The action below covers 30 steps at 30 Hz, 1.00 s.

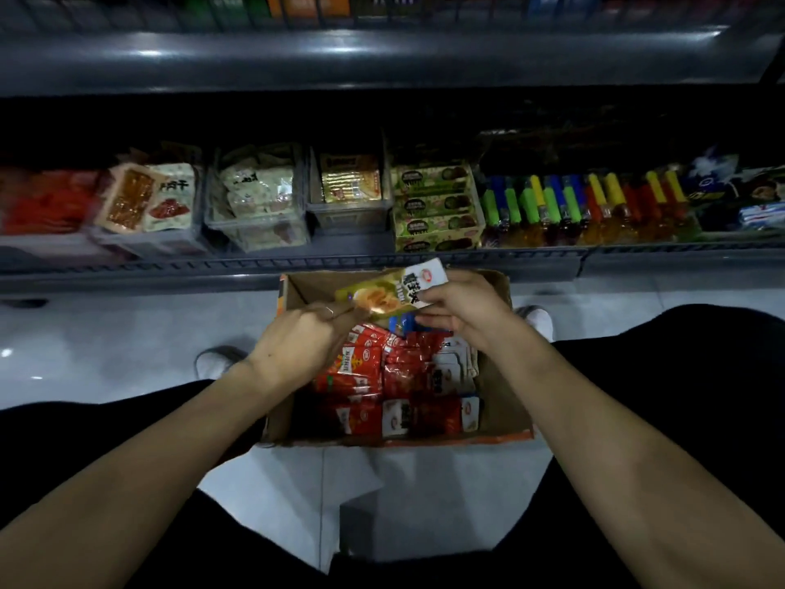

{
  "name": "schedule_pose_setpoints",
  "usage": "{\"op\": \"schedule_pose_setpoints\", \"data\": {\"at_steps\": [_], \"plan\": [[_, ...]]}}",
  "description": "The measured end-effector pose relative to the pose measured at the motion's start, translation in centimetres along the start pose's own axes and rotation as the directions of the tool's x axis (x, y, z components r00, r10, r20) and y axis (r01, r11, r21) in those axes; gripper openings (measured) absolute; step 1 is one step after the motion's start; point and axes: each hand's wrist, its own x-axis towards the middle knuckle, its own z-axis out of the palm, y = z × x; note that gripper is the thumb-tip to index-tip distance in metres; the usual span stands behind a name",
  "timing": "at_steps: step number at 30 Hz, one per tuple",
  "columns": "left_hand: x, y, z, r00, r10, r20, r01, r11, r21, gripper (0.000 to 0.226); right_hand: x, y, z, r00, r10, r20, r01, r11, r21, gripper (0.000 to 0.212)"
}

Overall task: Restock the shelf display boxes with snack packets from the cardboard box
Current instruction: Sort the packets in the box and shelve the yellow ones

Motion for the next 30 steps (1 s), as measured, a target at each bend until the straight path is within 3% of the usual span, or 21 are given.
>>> {"op": "schedule_pose_setpoints", "data": {"at_steps": [4, 8, 12, 17, 20, 22, 27, 30], "plan": [[0.7, -0.3, -2.8, 0.982, -0.178, -0.063, 0.168, 0.976, -0.138, 0.039, -2.9, -3.8, -0.6, 0.94, -0.336, -0.06, 0.301, 0.898, -0.32, 0.029], [2.7, -1.3, -7.4, 0.937, -0.306, -0.167, 0.273, 0.942, -0.192, 0.033, -6.3, -8.3, -1.5, 0.777, -0.628, 0.048, 0.517, 0.593, -0.617, 0.02], [6.9, -2.2, -13.2, 0.9, -0.319, -0.298, 0.234, 0.929, -0.288, 0.031, -9.2, -14.4, -1.1, 0.608, -0.787, 0.101, 0.587, 0.36, -0.725, 0.014], [13.2, -2.7, -20.0, 0.859, -0.245, -0.449, 0.168, 0.964, -0.205, 0.035, -11.8, -22.5, 0.3, 0.458, -0.882, 0.11, 0.621, 0.229, -0.75, 0.016], [16.8, -3.5, -22.3, 0.89, -0.249, -0.383, 0.254, 0.966, -0.038, 0.058, -12.2, -26.5, 1.2, 0.421, -0.9, 0.112, 0.603, 0.186, -0.776, 0.016], [18.6, -4.0, -23.4, 0.916, -0.274, -0.293, 0.31, 0.947, 0.085, 0.069, -12.3, -28.7, 1.9, 0.358, -0.926, 0.116, 0.586, 0.126, -0.8, 0.012], [20.2, -4.5, -23.3, 0.936, -0.351, 0.023, 0.34, 0.919, 0.199, 0.069, -12.4, -32.7, 5.1, 0.184, -0.959, 0.215, 0.577, -0.071, -0.813, 0.032], [20.4, -4.7, -22.8, 0.932, -0.359, 0.046, 0.343, 0.917, 0.204, 0.07, -10.9, -34.5, 7.5, 0.176, -0.939, 0.295, 0.48, -0.18, -0.859, 0.043]]}}
